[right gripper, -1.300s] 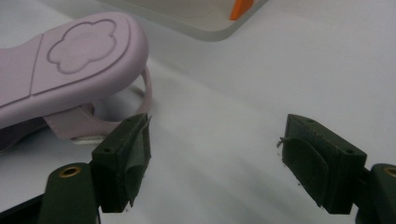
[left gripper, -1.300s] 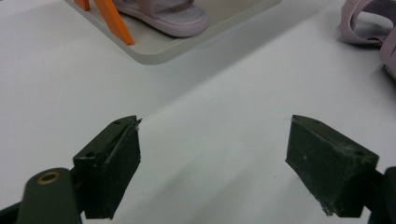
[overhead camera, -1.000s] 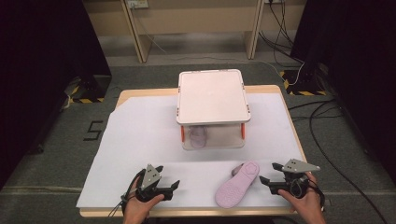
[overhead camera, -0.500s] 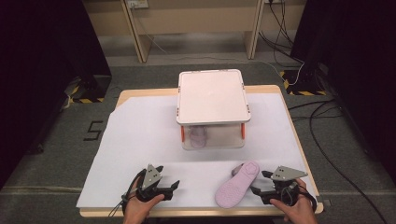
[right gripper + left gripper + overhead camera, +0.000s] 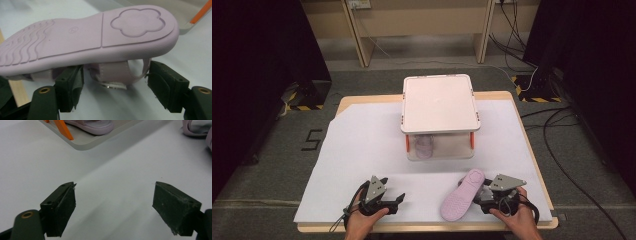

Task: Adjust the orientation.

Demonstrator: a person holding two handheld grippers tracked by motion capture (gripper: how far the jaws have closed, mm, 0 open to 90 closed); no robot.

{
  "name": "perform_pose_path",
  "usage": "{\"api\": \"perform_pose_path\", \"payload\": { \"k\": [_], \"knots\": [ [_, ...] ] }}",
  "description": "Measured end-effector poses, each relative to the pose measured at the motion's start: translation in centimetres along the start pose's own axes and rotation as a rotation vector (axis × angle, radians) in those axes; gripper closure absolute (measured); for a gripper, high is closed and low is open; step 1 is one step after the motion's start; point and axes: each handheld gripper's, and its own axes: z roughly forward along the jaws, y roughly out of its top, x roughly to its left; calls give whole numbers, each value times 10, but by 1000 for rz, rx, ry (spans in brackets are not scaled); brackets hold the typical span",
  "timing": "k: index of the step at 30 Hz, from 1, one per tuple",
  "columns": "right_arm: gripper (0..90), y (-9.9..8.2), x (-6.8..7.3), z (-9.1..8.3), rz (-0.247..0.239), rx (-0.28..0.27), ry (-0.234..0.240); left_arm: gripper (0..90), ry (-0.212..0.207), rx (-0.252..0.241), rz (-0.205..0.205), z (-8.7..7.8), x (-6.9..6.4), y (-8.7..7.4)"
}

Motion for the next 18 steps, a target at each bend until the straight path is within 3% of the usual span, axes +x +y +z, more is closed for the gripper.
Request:
{"api": "perform_pose_path", "payload": {
  "k": [8, 14, 18],
  "knots": [
    [275, 16, 3, 17, 14, -58, -31, 183, -2, -6, 3, -1, 0, 1],
    [267, 26, 2, 23, 17, -103, -8, 184, -4, -3, 6, -2, 1, 1],
    [303, 31, 3, 28, 3, -102, -4, 185, -3, -5, 5, -1, 1, 1]
  ]
}}
